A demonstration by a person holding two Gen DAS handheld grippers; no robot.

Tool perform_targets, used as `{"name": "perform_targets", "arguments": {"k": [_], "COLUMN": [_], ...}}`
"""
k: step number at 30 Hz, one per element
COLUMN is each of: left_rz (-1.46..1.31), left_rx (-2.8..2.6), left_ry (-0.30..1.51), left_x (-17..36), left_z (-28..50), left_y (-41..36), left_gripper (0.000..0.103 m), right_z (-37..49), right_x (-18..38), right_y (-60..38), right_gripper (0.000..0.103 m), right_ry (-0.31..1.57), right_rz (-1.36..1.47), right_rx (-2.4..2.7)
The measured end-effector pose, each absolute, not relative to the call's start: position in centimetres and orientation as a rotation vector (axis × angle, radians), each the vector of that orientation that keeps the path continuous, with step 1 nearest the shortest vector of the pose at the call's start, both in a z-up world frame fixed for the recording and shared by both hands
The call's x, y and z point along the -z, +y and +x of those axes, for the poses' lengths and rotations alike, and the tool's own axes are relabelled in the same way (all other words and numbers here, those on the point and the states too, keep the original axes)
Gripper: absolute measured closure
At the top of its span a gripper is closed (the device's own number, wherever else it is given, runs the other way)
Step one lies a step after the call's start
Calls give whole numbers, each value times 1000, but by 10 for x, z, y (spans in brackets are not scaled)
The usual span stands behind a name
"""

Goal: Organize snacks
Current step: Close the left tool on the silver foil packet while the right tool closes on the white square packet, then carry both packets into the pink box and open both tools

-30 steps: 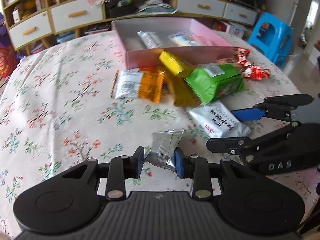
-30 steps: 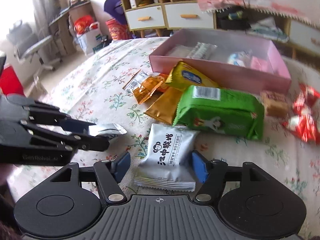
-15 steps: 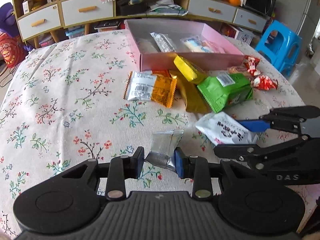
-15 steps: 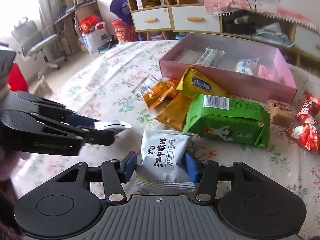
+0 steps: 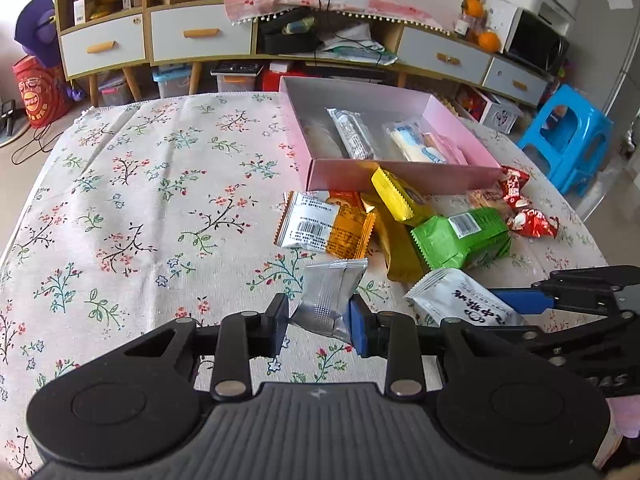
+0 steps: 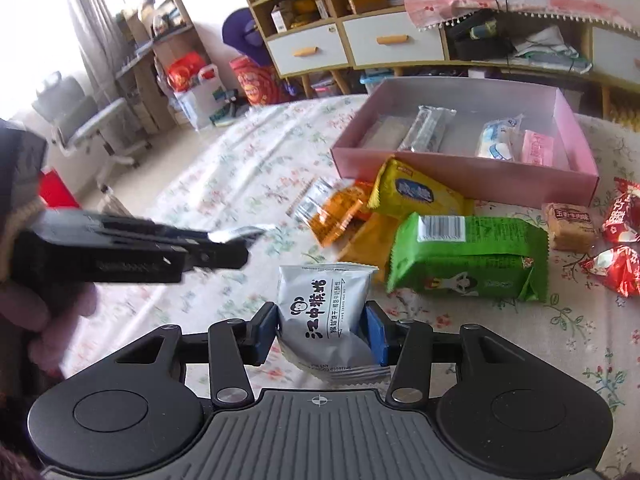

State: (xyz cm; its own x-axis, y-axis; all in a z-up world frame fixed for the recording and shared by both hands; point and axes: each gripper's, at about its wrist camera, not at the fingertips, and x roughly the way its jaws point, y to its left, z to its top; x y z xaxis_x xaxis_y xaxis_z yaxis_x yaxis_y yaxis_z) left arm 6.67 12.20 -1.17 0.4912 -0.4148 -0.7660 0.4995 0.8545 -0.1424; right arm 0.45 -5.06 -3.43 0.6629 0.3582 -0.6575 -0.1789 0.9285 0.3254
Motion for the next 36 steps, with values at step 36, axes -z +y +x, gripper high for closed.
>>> {"name": "perform_targets", "arguments": {"k": [36], "left_rz": [84], "left_rx": [603], "left_ry": [753], "left_x": [26], "left_z": [177], "left_y": [-23], "left_gripper": [73], "right_z": [161], "right_x": [35], "right_y": [-213], "right_gripper": [57], "right_ry": [626], "right_rz": [481], "right_rx": [34]}}
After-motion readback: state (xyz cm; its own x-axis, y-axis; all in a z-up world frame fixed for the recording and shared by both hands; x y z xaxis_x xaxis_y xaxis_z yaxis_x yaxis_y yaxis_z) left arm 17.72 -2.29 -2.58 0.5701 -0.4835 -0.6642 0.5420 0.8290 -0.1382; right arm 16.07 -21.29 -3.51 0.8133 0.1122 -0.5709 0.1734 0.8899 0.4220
